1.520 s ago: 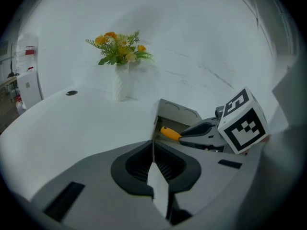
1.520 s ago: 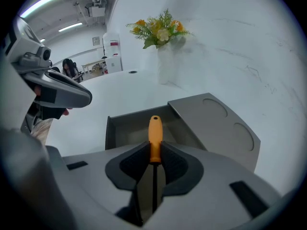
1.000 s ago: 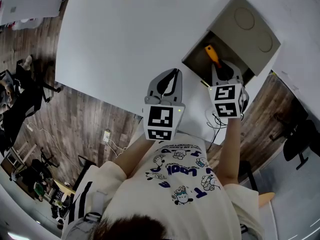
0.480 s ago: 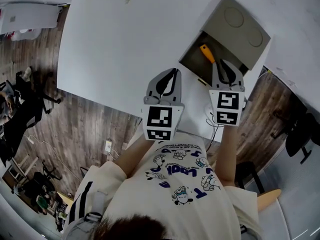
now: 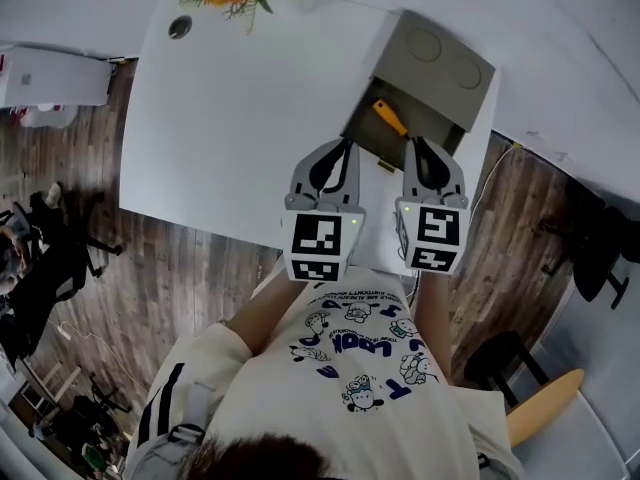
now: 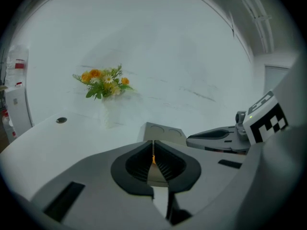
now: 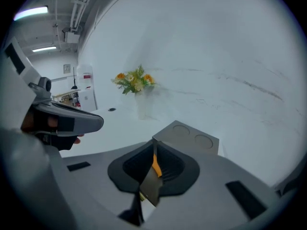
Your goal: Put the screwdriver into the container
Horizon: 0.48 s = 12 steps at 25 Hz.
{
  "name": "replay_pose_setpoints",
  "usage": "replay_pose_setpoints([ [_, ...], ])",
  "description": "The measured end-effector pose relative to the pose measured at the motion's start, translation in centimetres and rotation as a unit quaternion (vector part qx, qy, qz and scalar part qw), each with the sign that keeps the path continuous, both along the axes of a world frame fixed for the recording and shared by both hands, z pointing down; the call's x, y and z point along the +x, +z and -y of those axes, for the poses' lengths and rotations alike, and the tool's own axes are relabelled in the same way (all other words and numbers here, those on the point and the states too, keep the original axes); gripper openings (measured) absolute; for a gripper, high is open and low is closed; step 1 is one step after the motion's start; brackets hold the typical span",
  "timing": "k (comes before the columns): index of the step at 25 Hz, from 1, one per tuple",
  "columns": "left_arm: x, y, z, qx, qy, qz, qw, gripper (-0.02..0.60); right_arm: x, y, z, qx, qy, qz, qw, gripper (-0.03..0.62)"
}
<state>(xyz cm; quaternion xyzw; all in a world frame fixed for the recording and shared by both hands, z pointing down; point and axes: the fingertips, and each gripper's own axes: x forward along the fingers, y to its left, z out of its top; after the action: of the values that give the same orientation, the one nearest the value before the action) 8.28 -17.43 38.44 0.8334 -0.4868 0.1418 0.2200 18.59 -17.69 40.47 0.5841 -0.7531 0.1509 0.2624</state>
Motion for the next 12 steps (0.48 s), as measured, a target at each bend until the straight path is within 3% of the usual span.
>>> replay_pose_setpoints([
  [12, 0.7, -4.4, -0.4, 0.062, 0.023, -0.003, 0.9978, 0.023, -0.6, -5.2, -2.1, 0.076, 0.062, 0.051, 0.994, 0.038],
])
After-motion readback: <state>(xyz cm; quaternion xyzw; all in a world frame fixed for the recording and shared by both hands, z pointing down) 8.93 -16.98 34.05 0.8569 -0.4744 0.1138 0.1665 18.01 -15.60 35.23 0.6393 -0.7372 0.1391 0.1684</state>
